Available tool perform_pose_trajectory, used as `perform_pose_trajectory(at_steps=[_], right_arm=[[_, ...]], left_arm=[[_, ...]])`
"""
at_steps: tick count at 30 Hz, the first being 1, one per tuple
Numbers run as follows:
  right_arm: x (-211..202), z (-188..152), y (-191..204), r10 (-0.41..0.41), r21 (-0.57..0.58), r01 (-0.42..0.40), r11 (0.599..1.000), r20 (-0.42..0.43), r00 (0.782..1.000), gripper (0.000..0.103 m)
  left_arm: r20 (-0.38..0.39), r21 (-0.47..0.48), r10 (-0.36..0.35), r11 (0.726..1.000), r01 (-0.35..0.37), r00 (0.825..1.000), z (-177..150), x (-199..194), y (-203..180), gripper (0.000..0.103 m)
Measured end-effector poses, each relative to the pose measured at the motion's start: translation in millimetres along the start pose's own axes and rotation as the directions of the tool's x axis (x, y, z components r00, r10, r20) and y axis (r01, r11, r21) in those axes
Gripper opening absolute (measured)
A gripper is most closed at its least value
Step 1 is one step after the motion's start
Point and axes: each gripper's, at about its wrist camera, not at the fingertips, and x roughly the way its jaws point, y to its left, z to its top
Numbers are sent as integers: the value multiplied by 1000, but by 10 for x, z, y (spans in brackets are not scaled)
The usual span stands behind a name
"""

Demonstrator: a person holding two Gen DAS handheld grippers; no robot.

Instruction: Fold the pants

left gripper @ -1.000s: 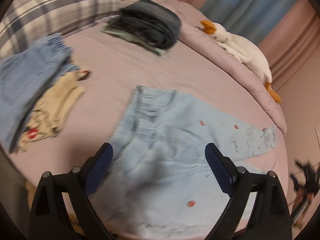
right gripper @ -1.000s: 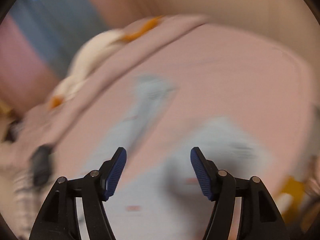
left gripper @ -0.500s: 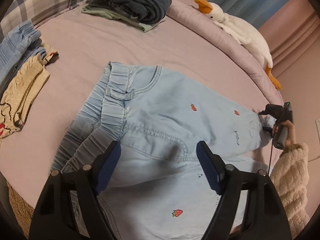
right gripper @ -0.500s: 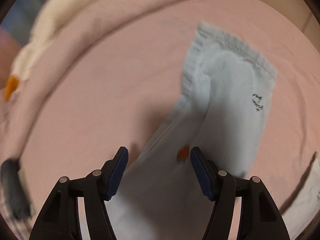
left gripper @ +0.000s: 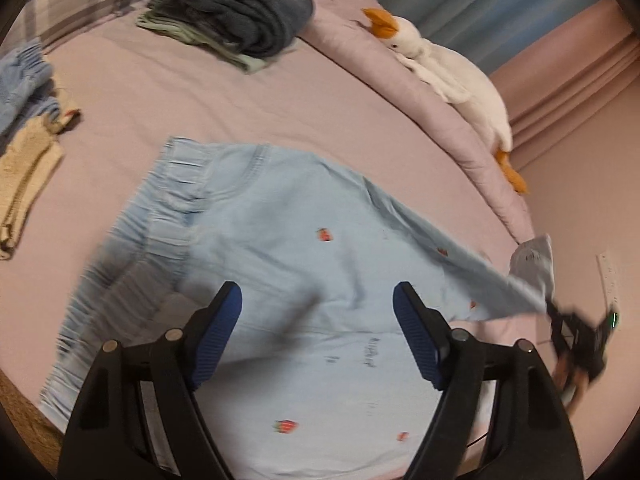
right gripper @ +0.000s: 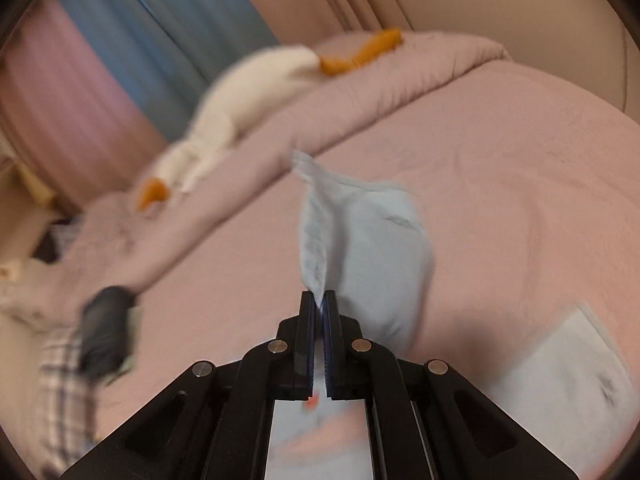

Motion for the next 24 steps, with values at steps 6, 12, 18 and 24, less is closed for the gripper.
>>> perform_pose_trajectory(at_steps=[6, 12, 18, 24], right_arm=[[46, -648, -732, -90, 92, 102, 991, -121, 989, 3], [1, -890, -963, -97, 116, 119, 986, -182, 978, 3], [-23, -802, -883, -70, 114, 92, 989, -181, 981, 3], [-375, -606, -718, -81, 88, 86, 992, -65, 995, 3]], left_arm=[[-88, -26, -62, 998, 60, 994, 36, 349, -246, 84], [-130, -81, 56, 995, -67, 990, 301, 865, -230, 84], [-205, -159, -7, 987, -26, 979, 491, 1094, -28, 7], [-52, 5, -139, 990, 139, 989, -4, -48, -182, 7]])
